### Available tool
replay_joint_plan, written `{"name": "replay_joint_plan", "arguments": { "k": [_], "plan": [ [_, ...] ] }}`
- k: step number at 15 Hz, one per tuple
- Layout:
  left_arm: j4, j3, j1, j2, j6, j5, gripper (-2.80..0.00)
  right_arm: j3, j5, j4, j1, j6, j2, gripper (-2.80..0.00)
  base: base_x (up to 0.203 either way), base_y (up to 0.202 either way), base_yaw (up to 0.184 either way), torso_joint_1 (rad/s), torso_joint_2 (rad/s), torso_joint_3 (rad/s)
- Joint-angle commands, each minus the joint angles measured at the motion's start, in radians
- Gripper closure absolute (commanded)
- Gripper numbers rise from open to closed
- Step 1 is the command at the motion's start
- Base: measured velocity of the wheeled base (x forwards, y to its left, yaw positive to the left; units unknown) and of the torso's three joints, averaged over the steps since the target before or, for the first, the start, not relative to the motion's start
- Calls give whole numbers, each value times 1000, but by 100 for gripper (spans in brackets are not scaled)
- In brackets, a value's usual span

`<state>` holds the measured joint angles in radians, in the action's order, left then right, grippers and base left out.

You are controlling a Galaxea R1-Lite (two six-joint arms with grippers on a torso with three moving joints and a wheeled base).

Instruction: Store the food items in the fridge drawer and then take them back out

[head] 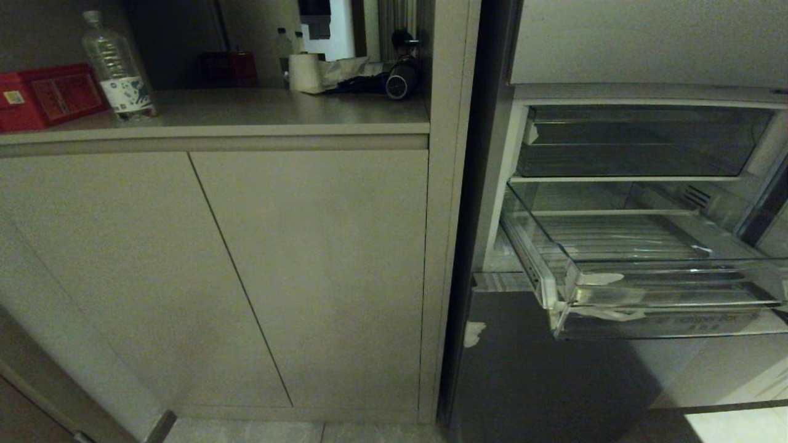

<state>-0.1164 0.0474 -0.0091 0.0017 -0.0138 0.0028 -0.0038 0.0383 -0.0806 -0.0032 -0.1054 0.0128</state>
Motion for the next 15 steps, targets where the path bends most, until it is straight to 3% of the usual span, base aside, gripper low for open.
{"name": "replay_joint_plan", "arguments": {
  "k": [1, 9, 15],
  "plan": [
    [0, 0, 0, 0, 0, 0, 0, 35, -8, -4, 0, 61, -13, 0, 0, 0, 0, 0, 0, 0],
    [0, 0, 1, 0, 0, 0, 0, 36, -38, -4, 0, 81, -14, 0, 0, 0, 0, 0, 0, 0],
    [0, 0, 0, 0, 0, 0, 0, 36, -37, -4, 0, 78, -14, 0, 1, 4, -152, 3, 3, 2]
  ]
}}
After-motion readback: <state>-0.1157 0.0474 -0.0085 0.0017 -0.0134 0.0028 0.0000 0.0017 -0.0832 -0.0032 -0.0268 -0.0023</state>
